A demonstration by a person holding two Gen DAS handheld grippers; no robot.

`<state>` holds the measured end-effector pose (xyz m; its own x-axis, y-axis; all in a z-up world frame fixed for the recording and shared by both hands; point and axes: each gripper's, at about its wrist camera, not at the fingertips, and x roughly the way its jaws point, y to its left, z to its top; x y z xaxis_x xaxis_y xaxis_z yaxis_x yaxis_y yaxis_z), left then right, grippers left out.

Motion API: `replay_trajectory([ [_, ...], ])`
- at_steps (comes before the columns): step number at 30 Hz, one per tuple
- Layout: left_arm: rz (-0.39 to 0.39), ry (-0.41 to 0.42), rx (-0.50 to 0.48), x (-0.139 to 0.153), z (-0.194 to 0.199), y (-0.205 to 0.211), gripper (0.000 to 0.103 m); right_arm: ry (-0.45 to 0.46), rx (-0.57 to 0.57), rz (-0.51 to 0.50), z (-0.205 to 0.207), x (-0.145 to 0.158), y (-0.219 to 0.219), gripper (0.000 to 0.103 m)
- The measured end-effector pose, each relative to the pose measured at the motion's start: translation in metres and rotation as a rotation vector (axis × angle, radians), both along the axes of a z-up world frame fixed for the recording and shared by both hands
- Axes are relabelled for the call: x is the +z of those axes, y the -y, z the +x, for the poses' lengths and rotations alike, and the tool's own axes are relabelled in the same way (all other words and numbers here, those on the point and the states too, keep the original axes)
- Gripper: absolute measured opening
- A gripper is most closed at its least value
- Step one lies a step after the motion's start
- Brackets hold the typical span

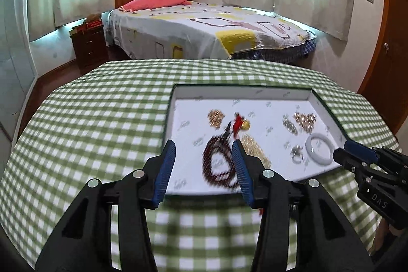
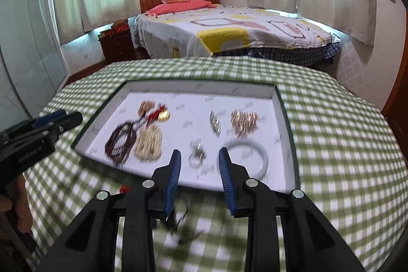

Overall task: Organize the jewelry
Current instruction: 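Withdraw both tools from the box toward the black bracelet and red charm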

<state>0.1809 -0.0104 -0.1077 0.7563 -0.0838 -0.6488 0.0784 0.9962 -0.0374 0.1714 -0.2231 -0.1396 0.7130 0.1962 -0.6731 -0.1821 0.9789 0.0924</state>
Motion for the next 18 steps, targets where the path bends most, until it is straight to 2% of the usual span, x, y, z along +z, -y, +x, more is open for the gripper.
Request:
replay_trajectory([
  [6, 0.016, -0.041, 0.025, -0.017, -0.021, -0.012, 0.045, -0.069, 0.038, -0.005, -0.014, -0.028, -0.011, 0.031],
  [18, 0.016, -0.08, 0.044, -0.034, -0.031, -0.021, 0.045, -0.113, 0.092, -0.024, -0.011, -0.045, -0.027, 0.024],
])
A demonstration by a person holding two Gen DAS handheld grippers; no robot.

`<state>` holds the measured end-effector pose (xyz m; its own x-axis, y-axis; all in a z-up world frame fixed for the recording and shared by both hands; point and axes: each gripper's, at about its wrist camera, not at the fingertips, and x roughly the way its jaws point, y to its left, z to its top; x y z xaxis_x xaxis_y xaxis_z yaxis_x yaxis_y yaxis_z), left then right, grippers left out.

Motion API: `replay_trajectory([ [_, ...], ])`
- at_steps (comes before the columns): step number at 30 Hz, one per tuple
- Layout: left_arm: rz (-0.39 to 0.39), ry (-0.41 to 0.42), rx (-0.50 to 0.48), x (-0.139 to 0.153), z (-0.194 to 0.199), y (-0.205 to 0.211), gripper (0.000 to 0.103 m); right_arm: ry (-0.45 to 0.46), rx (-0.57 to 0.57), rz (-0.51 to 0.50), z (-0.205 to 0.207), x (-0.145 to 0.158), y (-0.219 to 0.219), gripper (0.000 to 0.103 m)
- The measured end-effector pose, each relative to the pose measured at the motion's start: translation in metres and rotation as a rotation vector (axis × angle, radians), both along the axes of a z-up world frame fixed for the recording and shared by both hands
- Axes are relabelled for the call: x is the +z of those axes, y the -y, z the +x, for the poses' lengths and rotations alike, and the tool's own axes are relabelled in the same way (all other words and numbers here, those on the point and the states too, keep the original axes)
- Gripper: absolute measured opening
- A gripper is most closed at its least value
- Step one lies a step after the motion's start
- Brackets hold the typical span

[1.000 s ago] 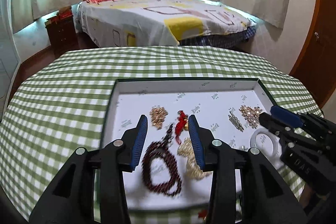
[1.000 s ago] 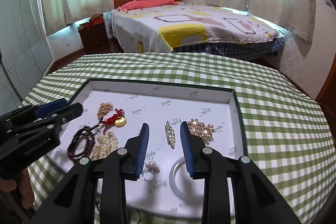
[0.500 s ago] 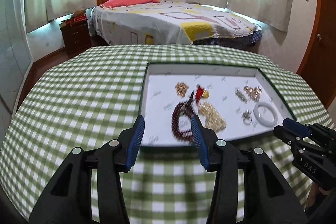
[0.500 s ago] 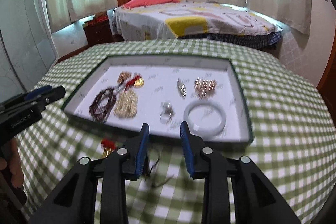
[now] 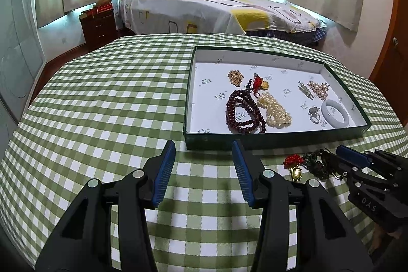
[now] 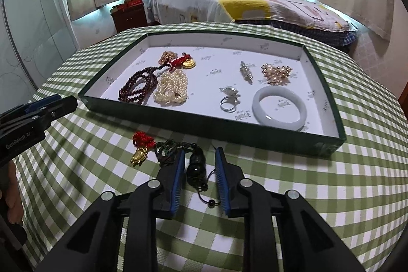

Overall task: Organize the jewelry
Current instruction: 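Withdraw both tools from the box toward the black bracelet and red charm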

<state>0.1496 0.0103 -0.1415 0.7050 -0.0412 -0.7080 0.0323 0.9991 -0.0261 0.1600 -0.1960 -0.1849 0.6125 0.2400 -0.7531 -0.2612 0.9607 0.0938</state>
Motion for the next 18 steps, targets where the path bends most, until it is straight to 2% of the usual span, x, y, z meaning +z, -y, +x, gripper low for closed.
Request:
replay_trajectory([
  [6, -0.005, -0.017, -0.007, -0.005, 0.003, 0.004, 0.045, -0.025, 0.023, -0.008, 0.002, -0.009, -0.005, 0.023],
  [8, -0.007, -0.02, -0.008, -0.007, 0.003, 0.005, 0.045, -0.025, 0.023, -0.014, 0.002, -0.011, -0.005, 0.018],
  [10, -0.009, -0.024, -0.013, -0.008, 0.003, 0.008, 0.045, -0.026, 0.022, -0.011, 0.003, -0.012, -0.005, 0.018],
  [18, -0.006, -0.029, -0.051, -0.01, 0.001, 0.024, 0.045, 0.022, -0.002, -0.034, -0.007, 0.002, 0.005, 0.018],
])
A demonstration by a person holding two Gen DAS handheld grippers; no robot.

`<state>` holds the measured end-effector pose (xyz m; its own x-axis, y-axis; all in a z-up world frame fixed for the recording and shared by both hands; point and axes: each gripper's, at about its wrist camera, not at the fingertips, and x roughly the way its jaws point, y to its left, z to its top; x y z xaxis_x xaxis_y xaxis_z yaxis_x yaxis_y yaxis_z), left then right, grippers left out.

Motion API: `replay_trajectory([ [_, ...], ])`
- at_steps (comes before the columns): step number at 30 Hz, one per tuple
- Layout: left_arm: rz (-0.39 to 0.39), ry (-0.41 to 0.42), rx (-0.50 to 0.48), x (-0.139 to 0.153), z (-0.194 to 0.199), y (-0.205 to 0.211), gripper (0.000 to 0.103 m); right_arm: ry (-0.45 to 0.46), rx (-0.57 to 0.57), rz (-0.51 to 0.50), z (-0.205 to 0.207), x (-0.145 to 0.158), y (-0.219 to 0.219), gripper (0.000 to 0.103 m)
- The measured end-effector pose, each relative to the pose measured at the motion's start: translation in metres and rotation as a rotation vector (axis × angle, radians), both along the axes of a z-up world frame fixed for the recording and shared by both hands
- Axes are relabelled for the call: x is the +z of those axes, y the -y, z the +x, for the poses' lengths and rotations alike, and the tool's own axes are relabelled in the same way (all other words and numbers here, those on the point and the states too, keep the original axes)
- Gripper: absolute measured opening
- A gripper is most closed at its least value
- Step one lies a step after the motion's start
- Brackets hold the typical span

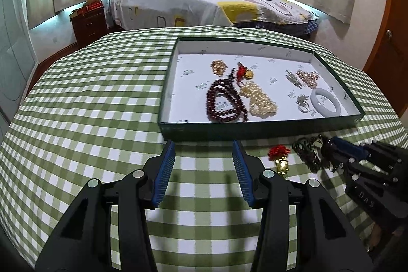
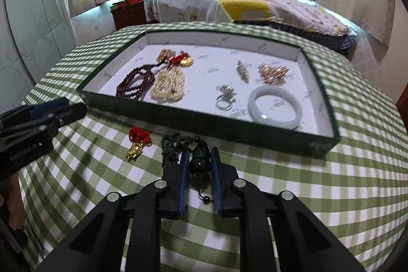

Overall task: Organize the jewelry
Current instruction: 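Withdraw both tools from the box toward the black bracelet and red charm, then grasp the black bead bracelet with the right tool while the left tool grasps another red charm, then carry the black bracelet with the right tool while the left tool carries the red charm to the box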

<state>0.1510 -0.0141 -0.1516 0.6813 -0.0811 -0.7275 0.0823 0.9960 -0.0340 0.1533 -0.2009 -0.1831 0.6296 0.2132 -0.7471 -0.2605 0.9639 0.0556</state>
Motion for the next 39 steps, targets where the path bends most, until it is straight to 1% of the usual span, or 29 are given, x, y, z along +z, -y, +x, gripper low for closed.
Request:
replay_trajectory([
  [5, -0.004, -0.007, -0.031, -0.001, -0.001, 0.015, 0.045, 0.022, -0.041, 0.006, -0.006, 0.009, 0.018, 0.018],
  [14, 0.006, -0.02, -0.106, -0.007, -0.002, 0.05, 0.045, 0.025, -0.121, 0.044, -0.014, 0.01, 0.054, 0.018],
  [18, -0.009, -0.043, -0.116, -0.012, 0.004, 0.061, 0.045, 0.026, -0.139, 0.066, -0.014, 0.009, 0.062, 0.018],
  [23, -0.009, -0.062, -0.124, -0.021, 0.012, 0.072, 0.045, 0.024, -0.147, 0.084, -0.013, 0.007, 0.066, 0.018],
  [24, -0.011, -0.066, -0.124, -0.022, 0.014, 0.073, 0.044, 0.023, -0.148, 0.086, -0.013, 0.007, 0.066, 0.018],
  [25, -0.017, -0.072, -0.122, -0.024, 0.016, 0.074, 0.039, 0.021, -0.148, 0.09, -0.013, 0.006, 0.066, 0.018],
  [26, -0.023, -0.078, -0.122, -0.025, 0.017, 0.074, 0.035, 0.02, -0.148, 0.092, -0.012, 0.006, 0.066, 0.018],
  [27, -0.028, -0.086, -0.124, -0.027, 0.018, 0.074, 0.025, 0.018, -0.149, 0.093, -0.011, 0.005, 0.066, 0.018],
  [28, -0.033, -0.092, -0.124, -0.028, 0.018, 0.073, 0.023, 0.016, -0.149, 0.097, -0.011, 0.004, 0.066, 0.018],
  [33, -0.035, -0.076, -0.137, -0.028, 0.016, 0.073, 0.013, 0.01, -0.15, 0.103, -0.009, 0.002, 0.066, 0.018],
  [39, -0.045, -0.066, -0.145, -0.025, 0.013, 0.071, 0.009, 0.011, -0.144, 0.103, -0.01, 0.002, 0.063, 0.018],
])
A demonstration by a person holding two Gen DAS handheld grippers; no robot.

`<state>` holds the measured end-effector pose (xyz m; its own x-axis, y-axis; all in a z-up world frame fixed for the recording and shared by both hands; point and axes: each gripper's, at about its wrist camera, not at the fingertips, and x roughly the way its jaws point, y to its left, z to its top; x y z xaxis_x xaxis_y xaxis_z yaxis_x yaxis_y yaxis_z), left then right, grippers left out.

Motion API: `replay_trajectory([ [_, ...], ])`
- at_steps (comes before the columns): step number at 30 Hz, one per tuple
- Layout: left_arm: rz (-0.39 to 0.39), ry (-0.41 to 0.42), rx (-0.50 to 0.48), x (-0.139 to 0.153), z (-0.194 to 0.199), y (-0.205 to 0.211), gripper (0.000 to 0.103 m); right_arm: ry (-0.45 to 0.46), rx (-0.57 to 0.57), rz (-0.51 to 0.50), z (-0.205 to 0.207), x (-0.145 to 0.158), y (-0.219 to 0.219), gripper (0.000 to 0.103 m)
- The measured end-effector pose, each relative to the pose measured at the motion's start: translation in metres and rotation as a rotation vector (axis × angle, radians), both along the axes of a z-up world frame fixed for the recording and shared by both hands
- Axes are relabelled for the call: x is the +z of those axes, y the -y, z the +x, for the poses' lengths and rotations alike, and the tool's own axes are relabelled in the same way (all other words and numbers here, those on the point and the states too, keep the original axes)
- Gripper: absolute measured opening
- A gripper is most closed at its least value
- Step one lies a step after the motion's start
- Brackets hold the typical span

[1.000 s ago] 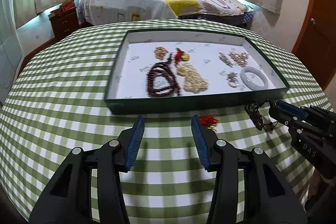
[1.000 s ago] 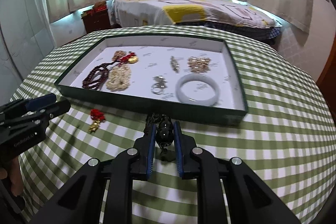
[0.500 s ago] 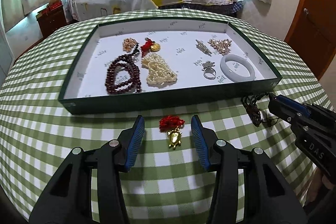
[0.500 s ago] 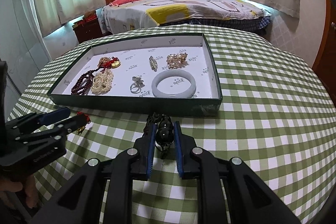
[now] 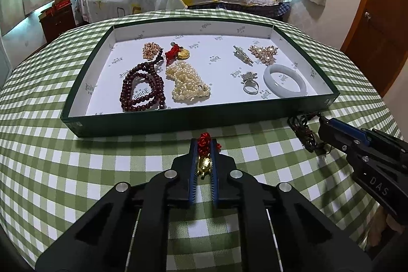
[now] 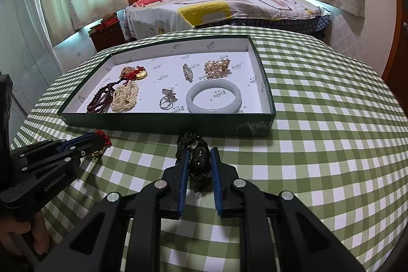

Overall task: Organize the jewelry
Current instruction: 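Carry the black bracelet with the right tool while the left tool carries the red charm to the box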

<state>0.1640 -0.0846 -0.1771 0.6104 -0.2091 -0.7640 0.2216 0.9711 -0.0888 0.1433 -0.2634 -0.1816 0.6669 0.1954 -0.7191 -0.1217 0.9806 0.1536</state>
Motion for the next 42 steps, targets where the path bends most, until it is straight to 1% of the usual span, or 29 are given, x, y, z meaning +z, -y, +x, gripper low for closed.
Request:
replay_trajectory([
  [2, -0.003, 0.008, -0.002, 0.003, -0.002, -0.001, 0.009, 0.004, 0.002, 0.002, -0.001, 0.001, -0.002, 0.018],
  [4, -0.002, 0.017, -0.004, 0.005, -0.004, -0.003, 0.003, 0.005, 0.006, 0.003, -0.002, 0.002, -0.003, 0.018],
  [11, 0.002, 0.042, -0.001, 0.011, -0.009, -0.007, 0.003, 0.015, 0.018, -0.006, -0.005, 0.006, -0.009, 0.018],
  [18, -0.014, 0.062, 0.004, 0.02, -0.016, -0.015, 0.003, 0.028, 0.022, -0.009, -0.009, 0.012, -0.013, 0.018],
  [26, -0.018, 0.103, 0.007, 0.036, -0.026, -0.019, 0.003, 0.06, 0.026, -0.017, -0.016, 0.025, -0.017, 0.018],
  [37, -0.013, 0.146, 0.043, 0.053, -0.036, -0.03, 0.003, 0.107, 0.03, -0.028, -0.028, 0.044, -0.024, 0.018],
  [42, -0.016, 0.18, 0.056, 0.066, -0.041, -0.035, 0.003, 0.136, 0.035, -0.03, -0.032, 0.055, -0.028, 0.018],
])
